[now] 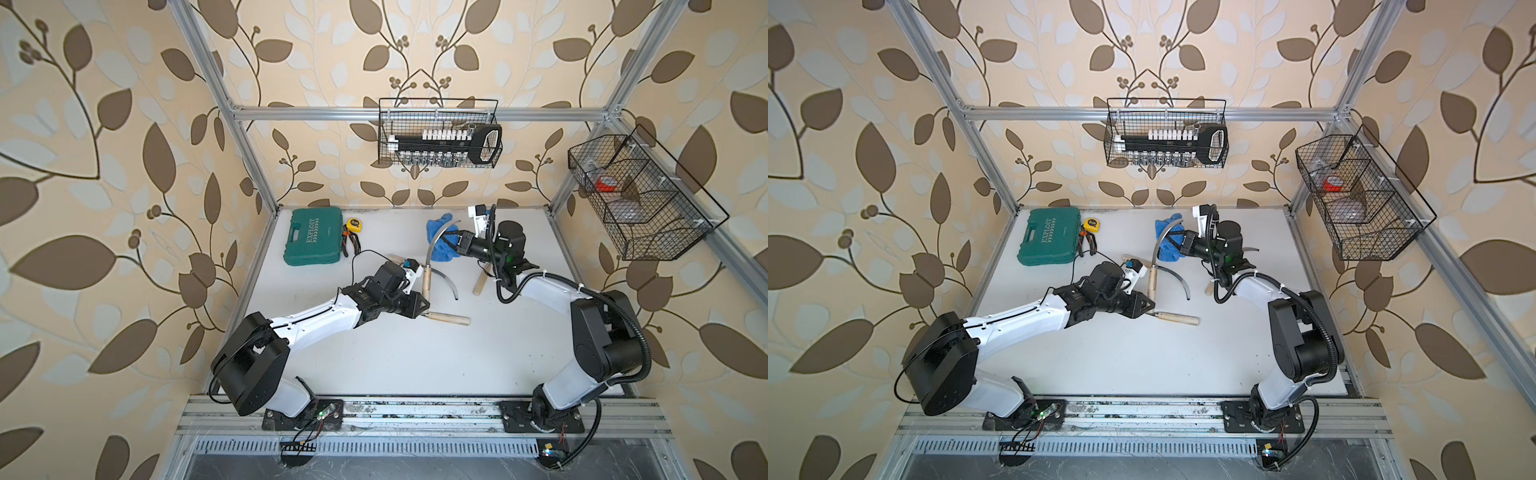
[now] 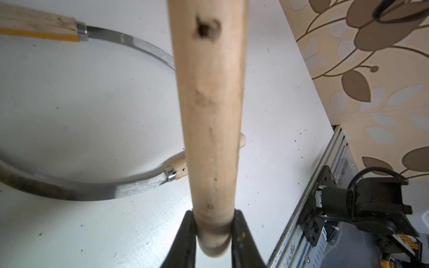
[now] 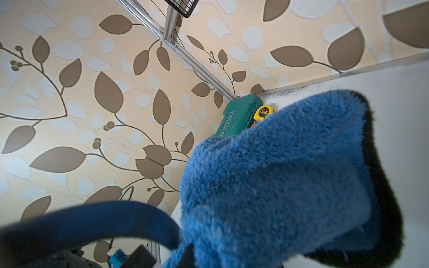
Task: Wipe small sickles with rags
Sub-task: Wipe the small sickle.
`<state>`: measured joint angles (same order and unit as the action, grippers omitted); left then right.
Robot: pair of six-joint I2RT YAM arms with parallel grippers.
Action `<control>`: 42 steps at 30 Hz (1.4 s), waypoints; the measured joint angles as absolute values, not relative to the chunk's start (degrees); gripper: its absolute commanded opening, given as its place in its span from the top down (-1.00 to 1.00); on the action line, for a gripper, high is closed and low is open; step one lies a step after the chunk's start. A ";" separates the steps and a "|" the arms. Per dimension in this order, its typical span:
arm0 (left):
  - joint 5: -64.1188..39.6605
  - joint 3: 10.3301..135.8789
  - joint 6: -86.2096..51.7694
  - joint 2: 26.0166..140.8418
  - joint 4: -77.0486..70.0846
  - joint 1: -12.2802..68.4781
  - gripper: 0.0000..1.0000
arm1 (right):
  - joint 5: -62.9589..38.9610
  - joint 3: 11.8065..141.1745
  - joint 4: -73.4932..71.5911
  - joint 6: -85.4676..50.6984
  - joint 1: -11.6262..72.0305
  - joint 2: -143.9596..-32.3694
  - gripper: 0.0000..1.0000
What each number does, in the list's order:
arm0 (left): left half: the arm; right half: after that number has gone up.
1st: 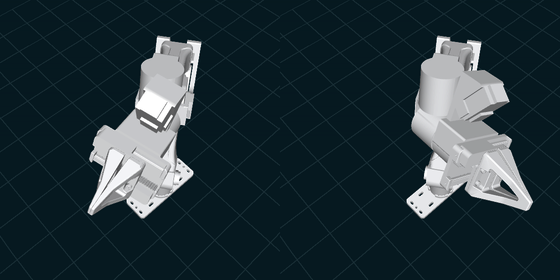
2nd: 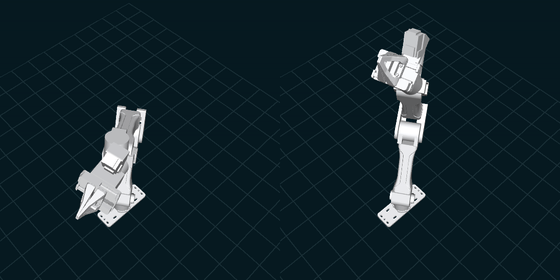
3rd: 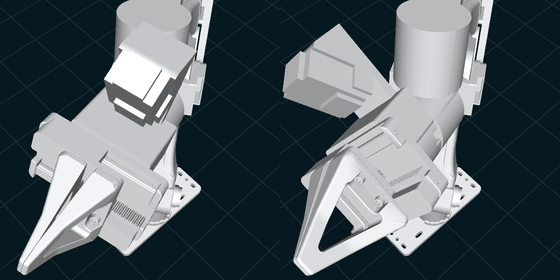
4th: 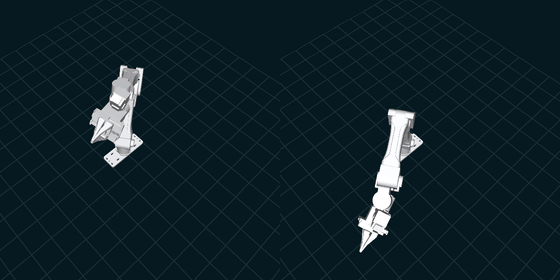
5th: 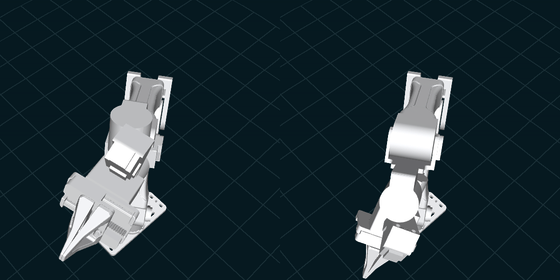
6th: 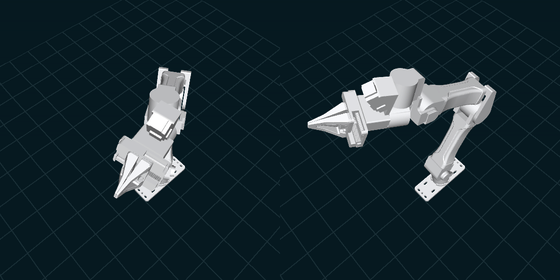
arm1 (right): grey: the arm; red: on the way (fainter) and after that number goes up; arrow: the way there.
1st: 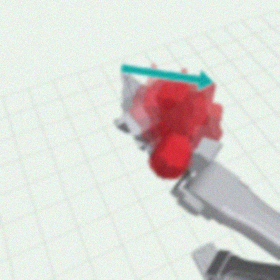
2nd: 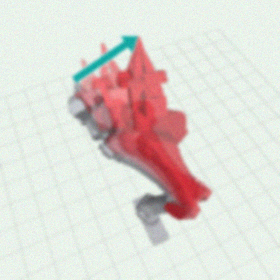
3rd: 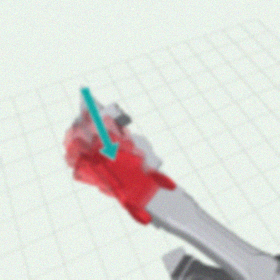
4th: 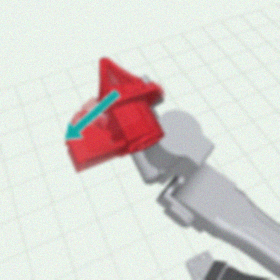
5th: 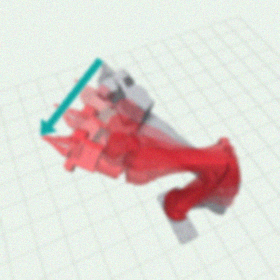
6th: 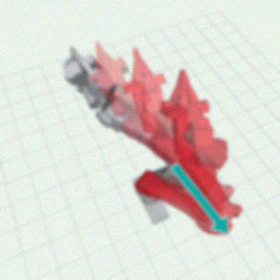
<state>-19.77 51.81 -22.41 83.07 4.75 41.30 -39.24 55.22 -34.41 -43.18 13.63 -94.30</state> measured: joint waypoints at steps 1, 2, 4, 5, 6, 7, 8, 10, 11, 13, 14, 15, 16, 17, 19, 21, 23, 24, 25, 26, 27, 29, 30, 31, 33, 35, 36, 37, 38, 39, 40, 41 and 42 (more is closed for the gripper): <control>-19.14 52.80 -21.98 82.87 5.61 41.30 1.00 | -39.22 55.79 -34.41 -43.03 13.45 -94.80 1.00; -18.65 53.45 -21.56 82.63 6.20 41.30 1.00 | -39.24 56.77 -34.46 -42.94 13.43 -95.68 1.00; -17.41 53.93 -20.93 81.08 6.61 41.28 1.00 | -39.24 59.27 -34.50 -42.50 13.39 -98.15 1.00; -17.39 53.93 -20.82 80.29 6.96 41.28 1.00 | -39.31 60.03 -34.44 -42.22 13.37 -99.09 1.00; -17.43 53.93 -20.60 79.57 7.27 41.28 1.00 | -39.42 60.75 -34.02 -41.87 13.32 -100.09 1.00; -17.54 53.93 -20.32 79.09 7.33 41.28 1.00 | -39.59 61.01 -33.65 -41.67 13.23 -100.75 1.00; -17.63 54.02 -19.99 78.98 7.42 41.28 1.00 | -39.72 61.01 -33.36 -41.60 13.15 -101.08 1.00; -17.63 54.11 -19.59 79.29 7.51 41.28 1.00 | -40.38 59.24 -34.63 -41.98 13.13 -101.03 1.00; -17.72 54.04 -19.57 79.48 7.46 41.28 1.00 | -40.69 57.78 -36.07 -42.15 13.13 -100.68 1.00; -18.57 52.99 -19.46 79.96 5.56 41.28 1.00 | -41.41 52.49 -40.18 -43.29 13.13 -99.31 1.00; -18.94 52.38 -19.40 80.16 4.71 41.28 1.00 | -41.76 50.30 -41.76 -43.92 13.13 -98.87 1.00; -19.03 51.66 -19.16 80.42 3.92 41.28 1.00 | -42.19 47.90 -43.77 -44.69 13.13 -98.56 1.00; -18.92 50.94 -18.92 80.79 2.92 41.28 1.00 | -42.46 45.98 -45.28 -45.28 13.19 -98.41 1.00; -18.59 50.48 -18.70 81.19 1.98 41.28 1.00 | -42.63 44.86 -46.04 -45.71 13.39 -98.41 1.00; -18.35 50.06 -18.00 82.63 0.12 41.21 1.00 | -42.76 44.25 -46.48 -46.30 13.82 -98.54 1.00; -18.46 50.09 -17.54 85.01 -2.13 41.19 1.00 | -43.13 45.25 -47.51 -46.52 14.61 -98.91 1.00; -18.90 50.41 -16.97 87.72 -2.81 40.99 1.00 | -43.48 46.96 -48.64 -46.76 15.07 -99.68 1.00; -19.29 50.76 -16.84 89.12 -2.87 40.49 1.00 | -43.55 47.79 -49.15 -46.92 15.27 -100.07 1.00; -19.92 51.05 -16.80 90.41 -3.07 39.97 1.00 | -43.66 48.47 -49.45 -46.96 15.27 -100.40 1.00; -20.60 51.27 -16.80 91.18 -3.16 39.44 1.00 | -43.75 48.93 -49.60 -46.98 15.27 -100.68 1.00; -21.12 51.59 -16.86 91.92 -3.18 38.65 1.00 | -43.90 49.50 -49.69 -47.09 15.25 -101.03 1.00; -22.72 52.16 -17.04 92.73 -3.55 37.10 1.00 | -44.21 50.50 -49.71 -47.27 15.22 -101.75 1.00; -23.22 52.23 -17.21 92.75 -4.08 36.58 1.00 | -44.47 51.03 -49.78 -47.33 15.22 -102.13 1.00; -23.51 52.23 -17.47 92.73 -4.62 36.23 1.00 | -44.62 51.33 -49.89 -47.33 15.22 -102.32 1.00; -23.03 51.62 -18.24 92.31 -6.81 35.92 1.00 | -44.88 51.40 -50.43 -47.31 15.22 -102.37 1.00; -22.02 49.17 -18.76 90.65 -9.82 35.94 1.00 | -45.41 51.40 -51.31 -47.11 15.40 -102.69 1.00; -21.30 47.18 -19.11 89.14 -11.40 36.05 1.00 | -45.82 51.44 -51.88 -46.98 15.57 -103.13 1.00; -19.90 45.08 -19.38 87.53 -12.93 36.47 1.00 | -46.37 51.44 -52.36 -46.87 15.88 -103.77 1.00; -18.74 43.53 -19.49 86.35 -14.02 36.88 1.00 | -46.87 51.44 -52.84 -46.85 16.16 -104.51 1.00; -17.89 42.09 -19.59 85.34 -15.09 37.43 1.00 | -47.29 51.44 -53.30 -46.85 16.45 -105.32 1.00; -17.65 41.23 -19.62 84.88 -15.90 38.00 1.00 | -47.57 51.44 -53.49 -46.87 16.67 -106.10 1.00; -17.61 40.99 -19.62 84.86 -16.43 38.35 1.00 | -47.79 51.44 -53.49 -46.87 16.86 -106.67 1.00; -17.58 40.99 -19.62 84.90 -16.49 38.57 1.00 | -47.94 51.44 -53.58 -46.87 17.06 -107.04 1.00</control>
<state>-17.58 40.99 -19.62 84.90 -16.49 38.57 -47.94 51.44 -53.58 -46.87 17.06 -107.04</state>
